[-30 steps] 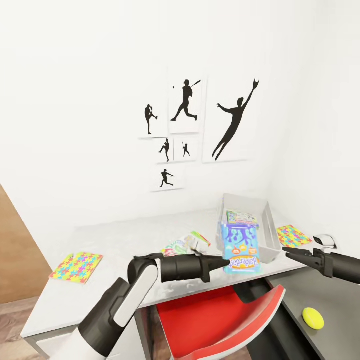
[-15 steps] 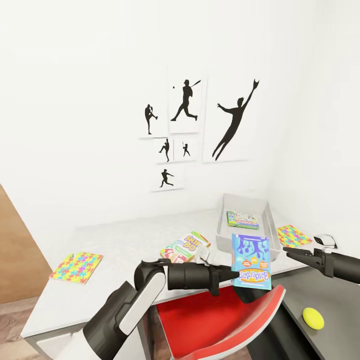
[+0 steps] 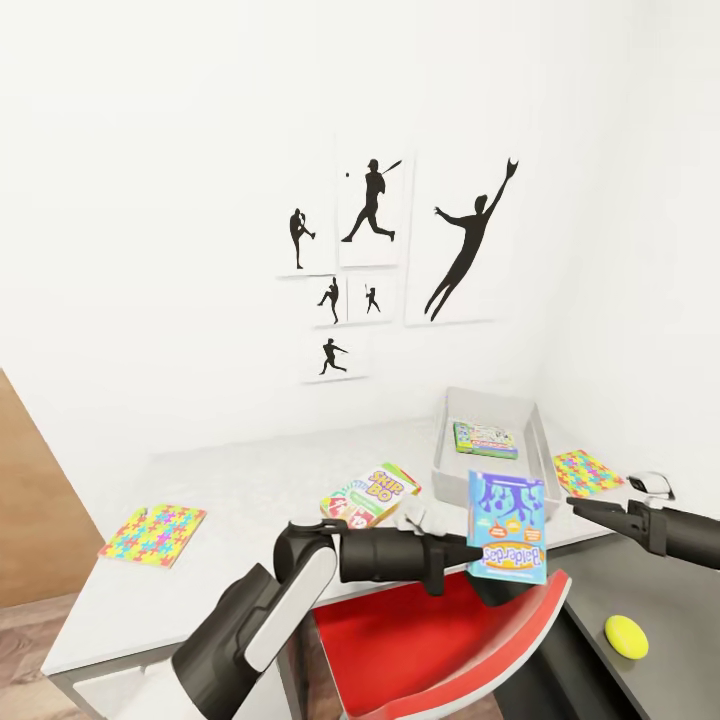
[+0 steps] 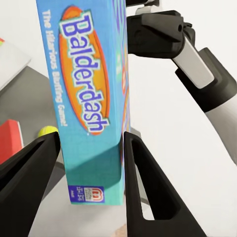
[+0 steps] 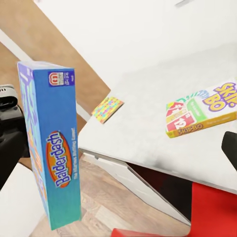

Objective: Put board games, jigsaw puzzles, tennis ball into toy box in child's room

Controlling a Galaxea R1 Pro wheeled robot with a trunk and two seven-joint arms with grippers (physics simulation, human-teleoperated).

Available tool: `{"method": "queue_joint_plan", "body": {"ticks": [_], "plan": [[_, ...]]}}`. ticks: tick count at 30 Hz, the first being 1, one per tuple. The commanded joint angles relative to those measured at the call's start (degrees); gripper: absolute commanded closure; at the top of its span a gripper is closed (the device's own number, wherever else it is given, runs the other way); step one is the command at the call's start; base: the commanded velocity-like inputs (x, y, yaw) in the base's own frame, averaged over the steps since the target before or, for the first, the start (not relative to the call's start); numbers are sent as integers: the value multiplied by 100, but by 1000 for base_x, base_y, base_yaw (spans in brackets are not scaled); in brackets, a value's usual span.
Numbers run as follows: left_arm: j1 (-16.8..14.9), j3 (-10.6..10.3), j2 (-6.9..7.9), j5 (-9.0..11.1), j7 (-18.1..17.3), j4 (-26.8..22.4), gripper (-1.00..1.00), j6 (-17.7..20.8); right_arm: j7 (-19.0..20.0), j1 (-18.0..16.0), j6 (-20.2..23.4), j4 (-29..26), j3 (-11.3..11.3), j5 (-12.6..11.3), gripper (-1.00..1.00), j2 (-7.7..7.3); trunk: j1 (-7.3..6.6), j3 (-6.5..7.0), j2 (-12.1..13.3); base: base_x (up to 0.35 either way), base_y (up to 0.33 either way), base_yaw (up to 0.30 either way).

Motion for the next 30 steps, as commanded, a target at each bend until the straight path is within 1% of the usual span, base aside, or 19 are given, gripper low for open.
{"method": "queue_joint_plan", "body": {"ticks": [1, 6, 9, 22, 30], "plan": [[-7, 3, -13, 29, -1, 19, 100, 37, 7, -5, 60, 1, 21, -19, -100, -2, 2, -11, -10, 0, 0, 0], [-50, 3, -59, 24, 4, 144, 100, 35, 9, -5, 100, 4, 242, -24, -100, -2, 2, -11, -10, 0, 0, 0], [-86, 3, -87, 22, 6, 220, 100, 31, 10, -5, 110, 4, 329, -28, -100, 3, 2, -11, -10, 0, 0, 0], [-131, 3, -151, 13, 21, 320, 100, 28, 11, -5, 127, 5, 494, -32, -100, 22, 2, -11, -10, 0, 0, 0], [-158, 3, -190, 12, 25, 392, 100, 19, 11, -5, 128, 5, 530, -33, -100, 29, 2, -11, -10, 0, 0, 0]]}}
